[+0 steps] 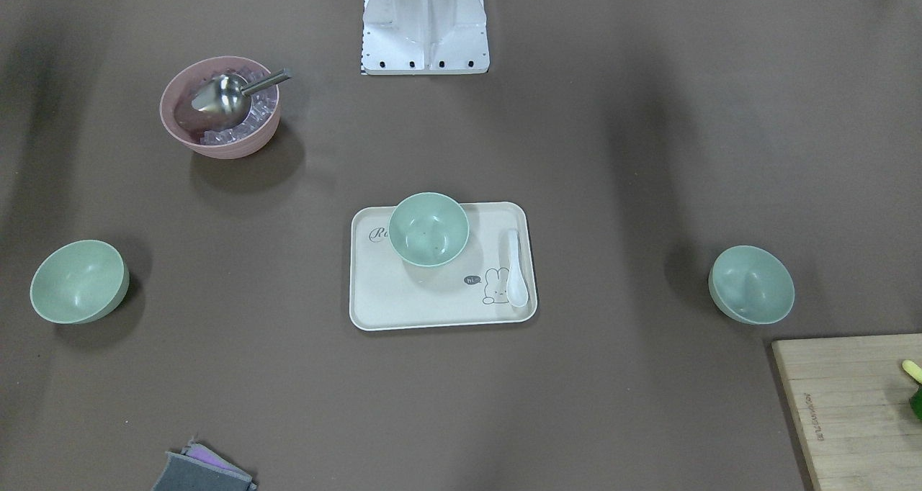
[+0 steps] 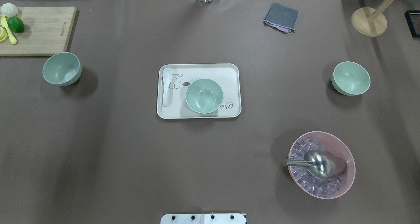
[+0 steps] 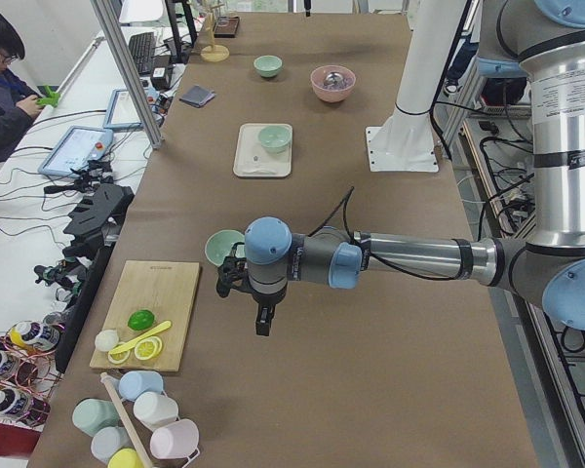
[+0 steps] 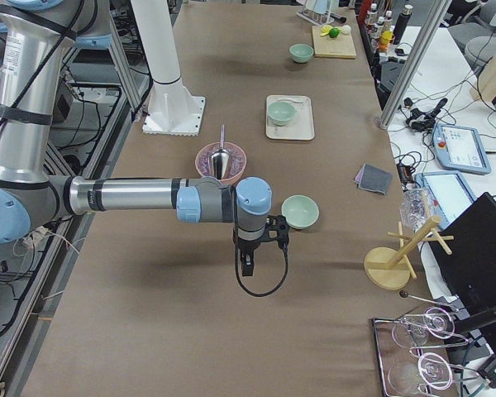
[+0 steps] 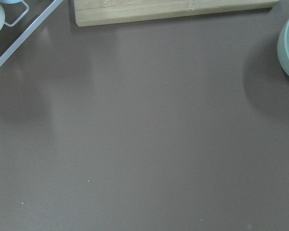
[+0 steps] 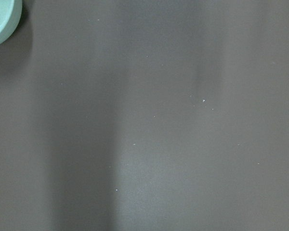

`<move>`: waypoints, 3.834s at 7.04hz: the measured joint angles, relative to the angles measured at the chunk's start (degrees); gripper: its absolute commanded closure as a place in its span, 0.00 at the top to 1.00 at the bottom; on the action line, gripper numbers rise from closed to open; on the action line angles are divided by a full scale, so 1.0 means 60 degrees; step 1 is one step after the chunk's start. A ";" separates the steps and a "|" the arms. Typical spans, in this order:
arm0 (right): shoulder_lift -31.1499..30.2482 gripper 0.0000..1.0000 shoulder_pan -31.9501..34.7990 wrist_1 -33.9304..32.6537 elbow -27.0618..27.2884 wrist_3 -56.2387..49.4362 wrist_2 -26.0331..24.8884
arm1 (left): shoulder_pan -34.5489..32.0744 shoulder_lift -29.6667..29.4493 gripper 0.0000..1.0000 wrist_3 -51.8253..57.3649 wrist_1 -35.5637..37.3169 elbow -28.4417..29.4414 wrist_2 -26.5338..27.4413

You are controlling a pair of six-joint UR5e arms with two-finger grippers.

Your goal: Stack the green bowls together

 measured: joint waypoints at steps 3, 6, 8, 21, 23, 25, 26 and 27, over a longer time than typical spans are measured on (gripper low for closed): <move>0.0015 1.00 0.0000 0.0004 0.0043 0.0000 -0.0007 | 0.0054 -0.0044 0.98 0.0000 0.0000 -0.0002 0.0081; 0.0036 1.00 -0.0008 0.0983 0.0308 0.0044 -0.0012 | 0.0058 -0.0486 0.98 -0.0087 0.0000 0.0097 0.0057; 0.0077 1.00 -0.0013 0.2056 0.0292 0.0111 -0.0040 | 0.0048 -0.0943 0.98 -0.0132 0.0000 0.0115 0.0068; 0.2308 1.00 -0.1360 0.2839 -0.1570 0.1786 -0.1124 | 0.2372 -0.3401 0.97 -0.2505 -0.3604 0.2999 0.0556; 0.2330 1.00 -0.1574 0.2860 -0.1510 0.2457 -0.1102 | 0.3158 -0.3408 0.97 -0.4085 -0.4390 0.3310 0.1242; 0.2325 1.00 -0.1647 0.2866 -0.1449 0.2580 -0.1089 | 0.3578 -0.3380 0.95 -0.4856 -0.5364 0.3814 0.1654; 0.2311 1.00 -0.1677 0.2915 -0.1432 0.2589 -0.1086 | 0.3731 -0.3399 0.89 -0.5015 -0.5506 0.3912 0.1717; 0.2289 1.00 -0.1700 0.2993 -0.1436 0.2591 -0.1088 | 0.3859 -0.3488 0.81 -0.5081 -0.5541 0.4018 0.1785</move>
